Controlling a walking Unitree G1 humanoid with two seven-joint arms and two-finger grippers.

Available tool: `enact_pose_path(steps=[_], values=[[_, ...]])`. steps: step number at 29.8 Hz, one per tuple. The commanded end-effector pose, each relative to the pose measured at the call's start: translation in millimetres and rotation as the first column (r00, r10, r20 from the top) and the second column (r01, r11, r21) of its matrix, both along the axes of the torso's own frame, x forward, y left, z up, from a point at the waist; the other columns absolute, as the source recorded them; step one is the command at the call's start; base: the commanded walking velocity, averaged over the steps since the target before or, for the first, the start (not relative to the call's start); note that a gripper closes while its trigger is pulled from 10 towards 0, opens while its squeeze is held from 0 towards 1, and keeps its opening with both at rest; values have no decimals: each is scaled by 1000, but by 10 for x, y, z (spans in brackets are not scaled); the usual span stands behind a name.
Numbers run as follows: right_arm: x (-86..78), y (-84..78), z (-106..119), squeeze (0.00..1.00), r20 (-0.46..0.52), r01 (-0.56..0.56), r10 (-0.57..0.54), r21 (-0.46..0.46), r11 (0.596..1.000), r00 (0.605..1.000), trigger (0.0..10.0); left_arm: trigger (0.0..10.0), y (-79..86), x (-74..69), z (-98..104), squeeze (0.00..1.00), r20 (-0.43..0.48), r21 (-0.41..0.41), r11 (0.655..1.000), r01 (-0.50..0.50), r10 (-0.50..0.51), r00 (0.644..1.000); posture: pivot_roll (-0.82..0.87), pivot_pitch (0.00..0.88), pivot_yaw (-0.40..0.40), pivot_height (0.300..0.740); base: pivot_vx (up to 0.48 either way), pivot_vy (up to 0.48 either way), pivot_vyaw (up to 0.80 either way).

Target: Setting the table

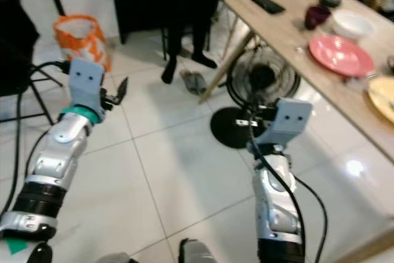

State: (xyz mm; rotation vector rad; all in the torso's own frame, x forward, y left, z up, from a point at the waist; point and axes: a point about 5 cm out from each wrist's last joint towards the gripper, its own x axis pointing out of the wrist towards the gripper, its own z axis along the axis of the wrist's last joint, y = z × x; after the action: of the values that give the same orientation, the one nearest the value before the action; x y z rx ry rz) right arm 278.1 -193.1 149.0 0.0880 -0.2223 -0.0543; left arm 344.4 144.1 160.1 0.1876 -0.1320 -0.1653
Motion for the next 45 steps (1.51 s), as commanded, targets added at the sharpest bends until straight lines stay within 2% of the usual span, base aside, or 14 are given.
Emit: enact_pose_path(steps=[1, 17, 33, 39, 45], values=[[-20, -54, -25, 0, -12, 19, -19, -3, 1000, 1000, 10000, 10000, -51, -8, -30, 0, -10, -5, 1000, 15, -15, 1000, 50, 0, 39, 740, 0, 0, -800], [-31, -42, -30, 0, -20, 9, -9, -6, 1000, 1000, 10000, 10000, -79, -25, -53, 0, -18, -15, 1000, 16, -17, 1000, 48, 0, 28, 740, 0, 0, -800], [-16, -37, -31, 0, -27, -1, 0, -10, 1000, 1000, 10000, 10000, -119, -36, -47, 0, -16, -32, 999, 19, -20, 1000, 50, 0, 17, 740, 0, 0, -100], [-15, -38, -26, 0, -27, -2, 1, -12, 1000, 1000, 10000, 10000, -130, -35, -47, 0, -16, -33, 999, 19, -19, 1000, 49, 0, 12, 740, 0, 0, -800], [-12, -28, -6, 0, -16, -3, 2, -24, 1000, 1000, 10000, 10000, -161, -34, -34, 0, -7, -38, 999, 22, -22, 1000, 49, 0, 9, 740, 0, 0, 0]])
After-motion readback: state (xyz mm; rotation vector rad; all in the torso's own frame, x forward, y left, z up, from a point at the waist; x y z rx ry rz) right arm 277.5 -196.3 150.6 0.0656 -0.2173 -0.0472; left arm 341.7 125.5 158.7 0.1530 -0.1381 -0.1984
